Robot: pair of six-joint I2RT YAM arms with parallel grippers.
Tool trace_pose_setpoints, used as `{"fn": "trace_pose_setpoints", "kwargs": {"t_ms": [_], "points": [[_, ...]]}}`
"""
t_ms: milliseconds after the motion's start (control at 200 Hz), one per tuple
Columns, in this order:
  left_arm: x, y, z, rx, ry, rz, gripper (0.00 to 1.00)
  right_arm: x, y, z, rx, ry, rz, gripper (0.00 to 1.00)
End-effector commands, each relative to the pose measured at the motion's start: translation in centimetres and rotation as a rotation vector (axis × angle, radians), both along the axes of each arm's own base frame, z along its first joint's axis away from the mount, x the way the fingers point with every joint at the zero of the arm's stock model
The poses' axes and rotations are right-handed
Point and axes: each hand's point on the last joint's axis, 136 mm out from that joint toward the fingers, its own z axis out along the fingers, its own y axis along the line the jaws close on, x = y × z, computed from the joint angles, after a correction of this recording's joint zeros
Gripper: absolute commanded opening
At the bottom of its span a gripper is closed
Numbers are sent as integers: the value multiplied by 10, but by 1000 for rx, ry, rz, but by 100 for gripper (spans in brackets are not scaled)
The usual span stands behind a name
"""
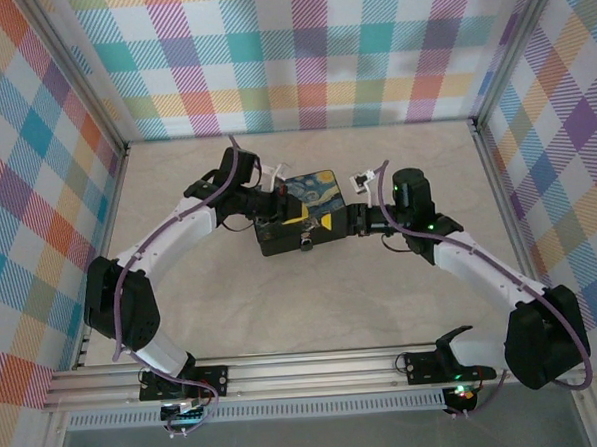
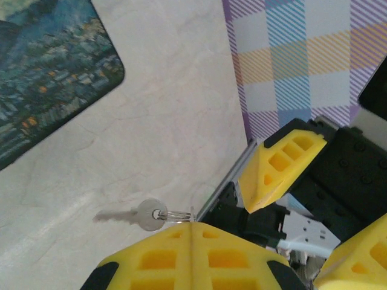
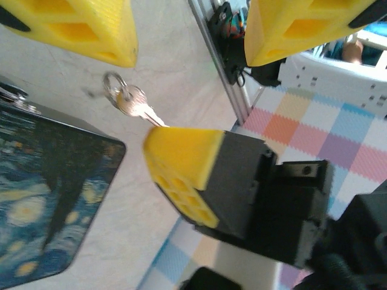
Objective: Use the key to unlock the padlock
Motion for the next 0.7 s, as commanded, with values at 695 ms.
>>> {"fn": "trace_pose_setpoints", "kwargs": {"t_ms": [695], "points": [[-27, -17, 34, -123, -28, -135, 0, 4, 5, -8, 1, -32, 74, 40]]}}
